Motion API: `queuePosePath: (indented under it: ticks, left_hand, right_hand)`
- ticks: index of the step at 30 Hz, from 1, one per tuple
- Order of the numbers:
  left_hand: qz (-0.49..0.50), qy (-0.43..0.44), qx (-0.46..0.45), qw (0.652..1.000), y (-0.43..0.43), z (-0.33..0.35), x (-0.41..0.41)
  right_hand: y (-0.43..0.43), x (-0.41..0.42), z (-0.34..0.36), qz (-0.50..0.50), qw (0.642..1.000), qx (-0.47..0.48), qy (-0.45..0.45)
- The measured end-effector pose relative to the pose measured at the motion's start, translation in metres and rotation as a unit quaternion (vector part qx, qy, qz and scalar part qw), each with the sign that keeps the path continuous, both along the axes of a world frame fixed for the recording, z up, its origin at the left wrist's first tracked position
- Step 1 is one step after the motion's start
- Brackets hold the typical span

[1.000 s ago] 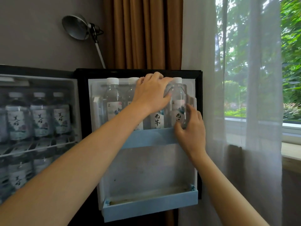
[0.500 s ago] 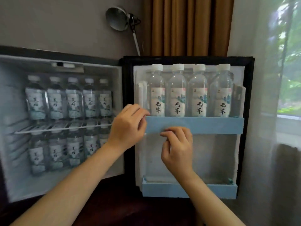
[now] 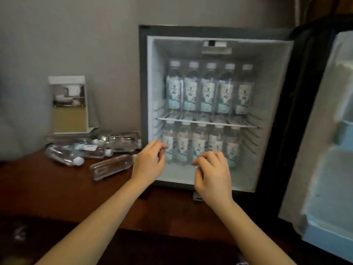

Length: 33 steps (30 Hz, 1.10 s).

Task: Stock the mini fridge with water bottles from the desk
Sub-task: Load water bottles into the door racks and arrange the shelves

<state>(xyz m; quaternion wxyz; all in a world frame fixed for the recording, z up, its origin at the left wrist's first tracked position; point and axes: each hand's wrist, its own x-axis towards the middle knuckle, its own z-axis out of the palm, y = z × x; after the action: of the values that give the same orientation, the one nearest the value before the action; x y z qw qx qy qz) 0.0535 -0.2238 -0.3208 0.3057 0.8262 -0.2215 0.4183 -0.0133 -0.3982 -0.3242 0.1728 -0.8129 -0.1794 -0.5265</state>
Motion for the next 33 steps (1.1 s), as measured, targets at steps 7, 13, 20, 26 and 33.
queuePosePath:
  ticks: [7, 13, 20, 26, 33]
  left_hand:
    - [0.160, 0.150, -0.006, 0.976, 0.119, -0.053, 0.026]
    - [0.258, 0.256, -0.001, 0.932, 0.177, -0.074, 0.075]
    - [0.211, 0.302, -0.182, 0.912, 0.190, -0.102, 0.102]
    - [0.156, 0.238, -0.137, 0.949, 0.188, -0.105, 0.098]
    - [0.134, 0.103, -0.103, 0.980, 0.186, -0.103, 0.085]
  right_hand:
    - [0.111, 0.060, -0.044, 0.160, 0.938, 0.002, 0.308]
    - [0.185, 0.119, -0.060, 0.191, 0.834, 0.119, 0.503]
    - [0.210, 0.172, -0.075, 0.135, 0.775, 0.294, 0.542]
    - [0.212, 0.176, -0.073, 0.156, 0.744, 0.364, 0.537]
    - [0.221, 0.165, -0.080, 0.184, 0.697, 0.426, 0.547]
